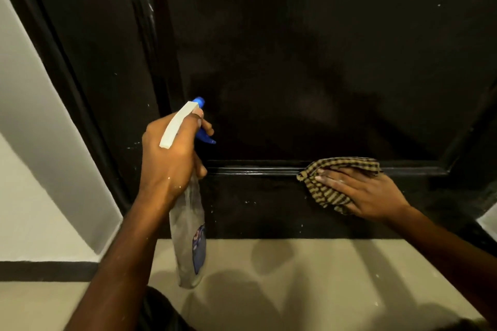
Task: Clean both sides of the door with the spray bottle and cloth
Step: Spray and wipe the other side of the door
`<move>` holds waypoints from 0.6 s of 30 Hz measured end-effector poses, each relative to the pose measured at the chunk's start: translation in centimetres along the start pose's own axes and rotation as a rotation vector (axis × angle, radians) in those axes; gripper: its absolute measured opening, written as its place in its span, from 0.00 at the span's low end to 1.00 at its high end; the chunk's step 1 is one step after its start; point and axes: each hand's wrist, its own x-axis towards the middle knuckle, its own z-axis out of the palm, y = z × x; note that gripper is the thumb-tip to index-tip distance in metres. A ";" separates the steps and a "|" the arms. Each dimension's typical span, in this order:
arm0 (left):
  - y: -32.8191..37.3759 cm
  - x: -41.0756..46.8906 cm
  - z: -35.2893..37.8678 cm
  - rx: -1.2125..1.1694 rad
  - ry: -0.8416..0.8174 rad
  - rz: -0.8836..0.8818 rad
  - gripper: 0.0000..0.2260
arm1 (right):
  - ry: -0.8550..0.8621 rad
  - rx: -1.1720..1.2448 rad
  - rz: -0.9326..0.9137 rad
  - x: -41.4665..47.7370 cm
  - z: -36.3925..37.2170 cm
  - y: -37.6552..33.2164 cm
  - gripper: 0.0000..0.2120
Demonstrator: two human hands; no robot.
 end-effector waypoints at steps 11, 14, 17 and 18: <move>-0.1 -0.9 3.4 0.027 -0.091 -0.021 0.14 | 0.137 0.132 0.032 8.3 2.7 -9.8 0.35; -0.3 -1.3 4.4 0.035 -0.112 -0.020 0.14 | 0.178 0.115 0.087 8.0 3.4 -10.0 0.35; -0.5 -1.7 5.5 0.034 -0.133 -0.022 0.14 | 0.240 0.097 0.176 4.8 4.0 -7.4 0.32; -0.5 -1.8 5.9 0.034 -0.140 -0.021 0.13 | 0.287 0.092 0.254 3.3 4.3 -6.3 0.31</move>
